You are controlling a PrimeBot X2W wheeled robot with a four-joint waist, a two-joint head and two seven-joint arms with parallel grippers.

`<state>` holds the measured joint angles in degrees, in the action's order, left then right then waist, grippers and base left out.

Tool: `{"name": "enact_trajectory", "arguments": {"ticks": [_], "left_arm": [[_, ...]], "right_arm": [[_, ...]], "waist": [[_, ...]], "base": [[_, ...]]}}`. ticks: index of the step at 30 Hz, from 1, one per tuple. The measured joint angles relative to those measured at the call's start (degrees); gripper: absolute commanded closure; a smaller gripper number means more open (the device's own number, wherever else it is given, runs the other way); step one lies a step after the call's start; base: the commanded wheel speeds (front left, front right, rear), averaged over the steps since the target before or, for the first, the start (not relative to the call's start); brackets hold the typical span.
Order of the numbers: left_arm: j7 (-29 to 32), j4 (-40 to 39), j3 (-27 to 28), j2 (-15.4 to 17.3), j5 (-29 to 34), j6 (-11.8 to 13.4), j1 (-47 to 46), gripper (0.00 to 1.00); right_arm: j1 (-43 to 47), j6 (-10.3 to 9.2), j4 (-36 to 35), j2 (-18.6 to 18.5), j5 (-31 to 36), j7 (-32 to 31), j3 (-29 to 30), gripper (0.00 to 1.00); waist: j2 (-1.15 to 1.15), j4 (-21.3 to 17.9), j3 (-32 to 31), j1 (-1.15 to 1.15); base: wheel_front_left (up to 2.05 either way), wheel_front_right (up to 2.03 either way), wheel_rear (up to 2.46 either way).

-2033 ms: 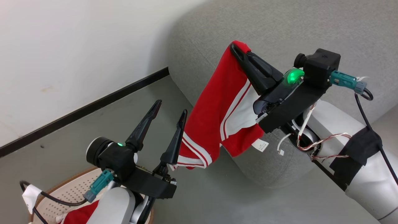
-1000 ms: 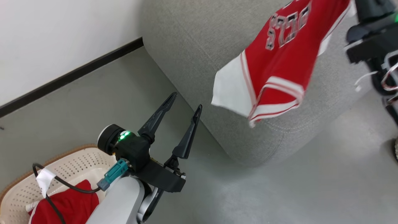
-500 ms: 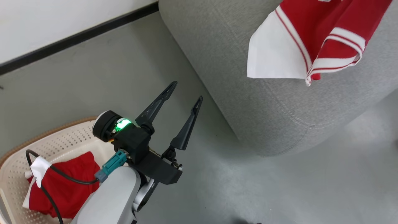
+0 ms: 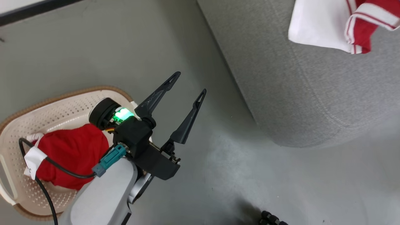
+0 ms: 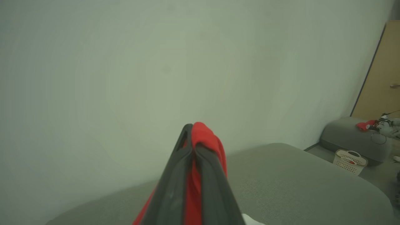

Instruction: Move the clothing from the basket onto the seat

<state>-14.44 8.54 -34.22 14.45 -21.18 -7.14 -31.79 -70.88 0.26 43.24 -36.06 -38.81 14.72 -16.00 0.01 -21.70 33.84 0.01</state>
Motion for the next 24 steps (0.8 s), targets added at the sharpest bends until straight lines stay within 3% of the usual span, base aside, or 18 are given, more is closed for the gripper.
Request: {"name": "enact_trajectory", "arguments": {"ticks": [9, 16, 24], "left_arm": [[0.0, -0.1, -0.4, 1.9, -0.4, 0.0, -0.9, 0.0], [0.0, -0.3, -1.5, 2.1, -0.4, 0.0, -2.1, 0.0], [0.2, -0.6, -3.1, 2.2, -0.5, 0.0, -4.7, 0.0]], "right_arm": [[-0.3, -4.83, 3.8, -0.6, -0.4, 0.0, 4.5, 1.0], [-1.2, -5.55, 5.3, -0.4, -0.5, 0.0, 6.1, 1.0], [-3.6, -6.66, 9.8, 3.9, -2.1, 0.0, 7.1, 1.0]], "waist": [[0.0, 2.5, 4.4, 0.0], [-0.01, 3.3, 7.3, -0.01], [0.0, 4.4, 10.9, -0.01]], "base": [[0.0, 0.0, 0.0], [0.0, 0.0, 0.0], [0.0, 0.0, 0.0]]}}
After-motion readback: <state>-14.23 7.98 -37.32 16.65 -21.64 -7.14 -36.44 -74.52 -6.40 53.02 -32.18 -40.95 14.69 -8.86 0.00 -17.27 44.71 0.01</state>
